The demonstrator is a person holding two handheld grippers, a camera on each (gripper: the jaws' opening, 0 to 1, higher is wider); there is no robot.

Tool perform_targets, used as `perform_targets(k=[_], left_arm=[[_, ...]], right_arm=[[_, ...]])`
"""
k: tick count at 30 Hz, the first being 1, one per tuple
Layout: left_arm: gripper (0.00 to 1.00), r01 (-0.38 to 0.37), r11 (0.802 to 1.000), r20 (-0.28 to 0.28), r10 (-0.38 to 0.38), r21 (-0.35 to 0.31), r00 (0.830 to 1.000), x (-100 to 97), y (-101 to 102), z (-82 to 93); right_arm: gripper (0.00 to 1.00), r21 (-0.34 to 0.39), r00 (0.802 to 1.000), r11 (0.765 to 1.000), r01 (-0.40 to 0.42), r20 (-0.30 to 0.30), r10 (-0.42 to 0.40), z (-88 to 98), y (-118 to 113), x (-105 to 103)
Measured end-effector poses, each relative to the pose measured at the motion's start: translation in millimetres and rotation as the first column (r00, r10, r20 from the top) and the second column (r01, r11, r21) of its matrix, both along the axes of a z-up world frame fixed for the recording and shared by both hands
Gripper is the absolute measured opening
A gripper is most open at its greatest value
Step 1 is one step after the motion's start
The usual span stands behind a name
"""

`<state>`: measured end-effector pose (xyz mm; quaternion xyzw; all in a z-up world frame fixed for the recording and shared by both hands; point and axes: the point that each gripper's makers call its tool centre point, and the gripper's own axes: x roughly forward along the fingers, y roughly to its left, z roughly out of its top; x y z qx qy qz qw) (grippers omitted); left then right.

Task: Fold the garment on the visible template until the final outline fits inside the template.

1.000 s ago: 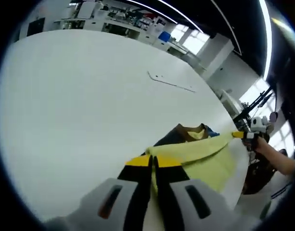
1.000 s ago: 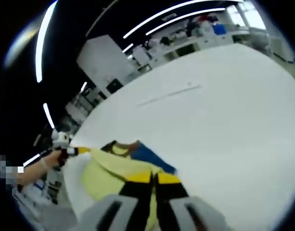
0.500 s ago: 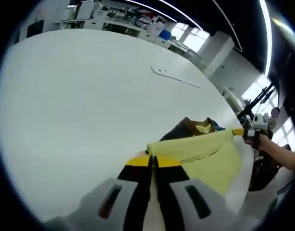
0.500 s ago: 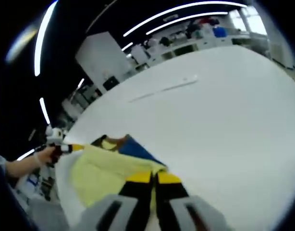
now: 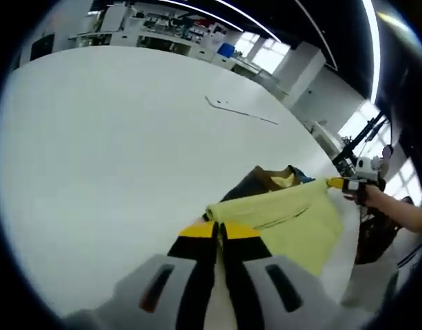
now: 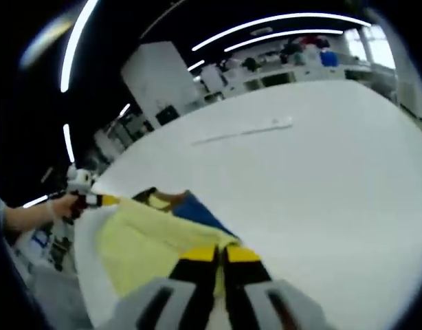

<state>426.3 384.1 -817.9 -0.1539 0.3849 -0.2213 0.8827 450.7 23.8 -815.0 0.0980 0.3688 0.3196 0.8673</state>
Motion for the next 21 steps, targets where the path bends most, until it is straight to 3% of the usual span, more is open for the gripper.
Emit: perform_targets(k=[4,11,14,19,21], left_arm=[[0.08,0.037,0.999,0.045,-0.036,-0.002,0.998,0.7,-1.0,9.4],[0.34,0.140,0.990,0.103,-0.140,0.012,0.985,-12.0,-11.4,23.2],[0.43,0.212,0.977,0.128,-0.214,0.028,0.968,-16.5,-16.3,26.0],[0.73,0.260,0.965,0.162,-0.261,0.026,0.952,-22.2,-24.8,32.2],[0.80,0.278,0.960,0.167,-0.277,0.021,0.946,-24.2,-27.3,34.4]], right_arm=[[0.13,0.006,1.000,1.000,-0.018,0.020,0.018,6.2,-0.1,-4.4],[0.34,0.012,0.997,0.998,-0.054,0.055,0.053,15.5,-2.2,-11.9],[0.43,-0.009,0.995,0.997,-0.075,0.067,0.075,16.7,-2.1,-17.6],[0.64,-0.056,0.991,0.992,-0.109,0.078,0.113,14.8,-1.7,-24.9],[0.72,-0.068,0.989,0.990,-0.121,0.079,0.126,13.5,-0.3,-29.4]])
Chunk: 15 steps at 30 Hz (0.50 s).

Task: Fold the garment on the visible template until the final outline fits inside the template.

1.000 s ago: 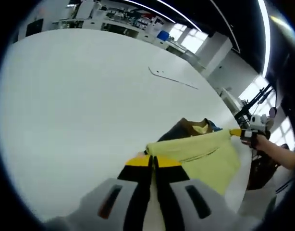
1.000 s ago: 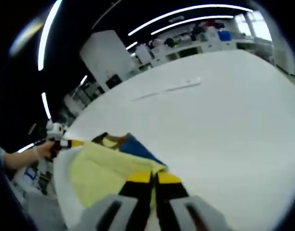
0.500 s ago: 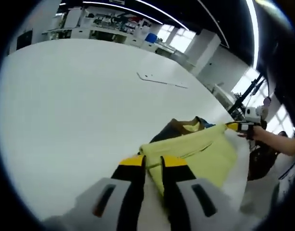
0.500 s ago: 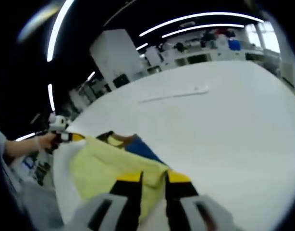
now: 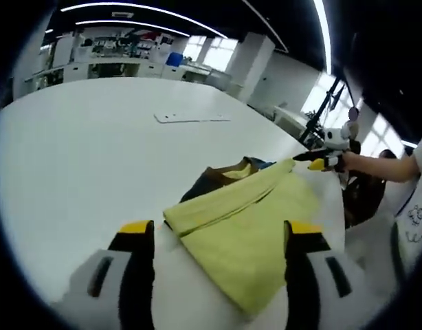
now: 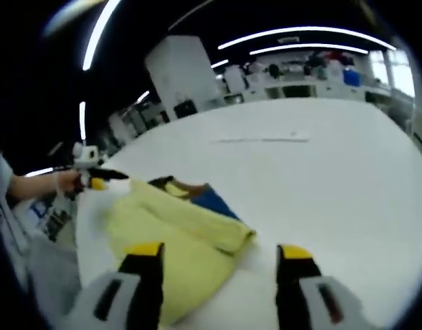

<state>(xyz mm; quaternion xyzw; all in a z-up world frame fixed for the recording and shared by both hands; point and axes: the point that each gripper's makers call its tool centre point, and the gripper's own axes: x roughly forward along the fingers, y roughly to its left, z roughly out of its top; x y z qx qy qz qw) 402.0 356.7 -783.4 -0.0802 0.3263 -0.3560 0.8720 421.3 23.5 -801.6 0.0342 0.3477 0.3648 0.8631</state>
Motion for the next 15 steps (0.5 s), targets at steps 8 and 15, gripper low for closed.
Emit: perform_targets(k=[8,15], left_arm=[[0.99,0.077,0.997,-0.001,-0.077,-0.001,0.997,-15.1,-14.8,1.9],[0.99,0.113,0.994,-0.007,-0.113,-0.009,0.994,-23.1,-23.3,1.2]], right_arm=[[0.97,-0.026,1.000,1.000,-0.011,0.001,0.011,-1.5,3.1,-9.6],[0.98,-0.016,0.999,0.999,-0.032,-0.003,0.032,1.1,10.3,-16.7]])
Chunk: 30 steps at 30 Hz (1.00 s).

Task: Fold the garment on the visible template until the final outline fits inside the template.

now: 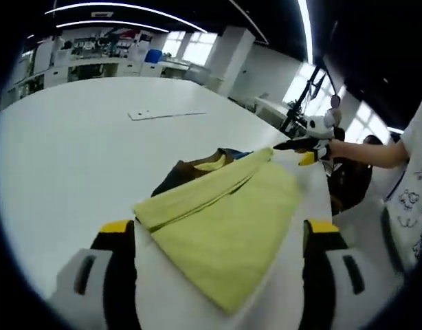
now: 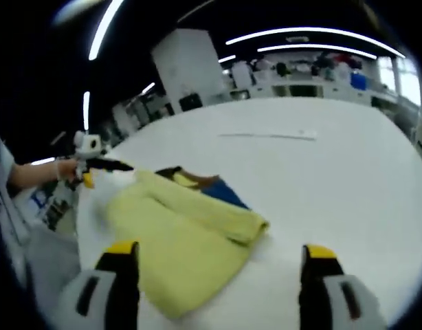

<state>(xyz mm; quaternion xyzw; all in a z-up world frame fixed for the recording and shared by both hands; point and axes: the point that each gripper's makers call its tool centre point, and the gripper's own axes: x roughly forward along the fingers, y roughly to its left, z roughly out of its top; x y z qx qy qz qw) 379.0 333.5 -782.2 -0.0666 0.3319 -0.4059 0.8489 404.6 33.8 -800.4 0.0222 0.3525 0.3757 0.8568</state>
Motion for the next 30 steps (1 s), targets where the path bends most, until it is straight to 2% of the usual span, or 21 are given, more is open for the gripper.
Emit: perform_targets(k=[7,14,21,30], left_arm=[[0.98,0.019,1.000,-0.018,-0.019,-0.023,1.000,-10.5,-8.8,-3.5],[0.97,0.042,0.998,-0.051,-0.044,-0.039,0.998,-23.4,-21.6,-15.7],[0.95,0.023,0.999,-0.074,-0.027,-0.048,0.997,-21.5,-25.3,-25.1],[0.92,-0.016,0.997,-0.066,0.012,-0.072,0.998,-4.2,-26.5,-26.5]], right_arm=[[0.98,0.043,0.999,0.998,-0.042,0.004,0.042,6.7,19.4,-13.0],[0.94,0.068,0.997,0.995,-0.073,-0.030,0.076,-0.4,37.9,-23.8],[0.91,0.081,0.994,0.992,-0.095,-0.049,0.099,-7.6,50.6,-27.3],[0.88,0.101,0.995,0.992,-0.076,-0.049,0.082,-11.3,55.9,-12.7]])
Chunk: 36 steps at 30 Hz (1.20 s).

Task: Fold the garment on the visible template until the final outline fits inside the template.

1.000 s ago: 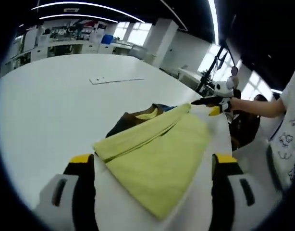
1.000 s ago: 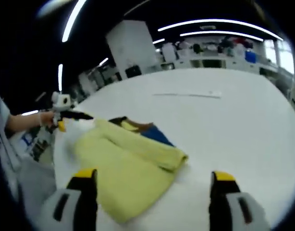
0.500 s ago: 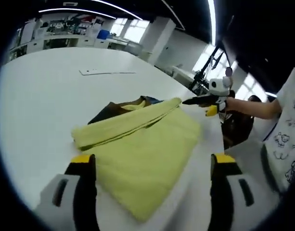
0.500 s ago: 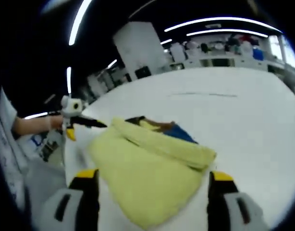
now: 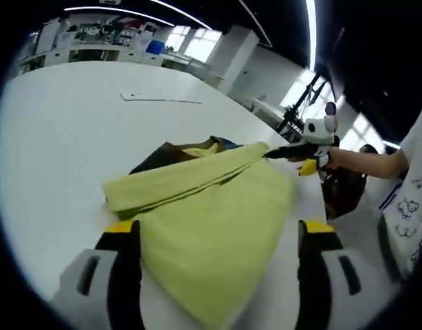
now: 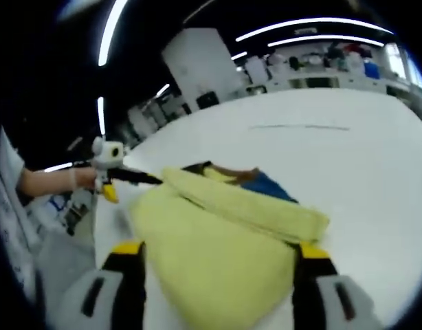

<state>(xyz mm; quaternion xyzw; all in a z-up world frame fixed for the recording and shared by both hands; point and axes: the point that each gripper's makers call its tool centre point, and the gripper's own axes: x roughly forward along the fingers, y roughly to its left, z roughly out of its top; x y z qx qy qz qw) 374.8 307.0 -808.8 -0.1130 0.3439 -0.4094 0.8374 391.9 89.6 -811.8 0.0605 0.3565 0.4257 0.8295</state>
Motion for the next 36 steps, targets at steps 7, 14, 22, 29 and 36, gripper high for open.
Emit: perform_targets(k=[7,14,22,29,36], left_arm=[[0.91,-0.039,0.999,0.024,0.040,-0.036,0.999,19.6,-2.8,6.9],[0.89,-0.074,0.996,0.046,0.077,-0.054,0.996,43.3,-6.4,10.8],[0.88,-0.097,0.994,0.046,0.099,-0.050,0.994,66.1,-5.5,6.8],[0.87,-0.111,0.993,0.040,0.113,-0.047,0.993,67.5,-5.3,4.9],[0.87,-0.109,0.993,0.039,0.111,-0.043,0.993,64.8,-2.4,4.9]], right_arm=[[0.86,0.018,0.999,0.999,0.034,0.019,-0.034,4.8,-0.2,17.6],[0.84,0.034,0.997,0.997,0.076,0.015,-0.077,2.6,-0.1,34.9],[0.82,0.037,0.993,0.993,0.114,0.012,-0.114,-1.8,-3.1,50.3],[0.82,0.035,0.991,0.991,0.130,0.008,-0.130,-5.5,-8.9,58.9],[0.81,0.030,0.992,0.992,0.123,0.012,-0.124,-4.6,-9.3,57.3]])
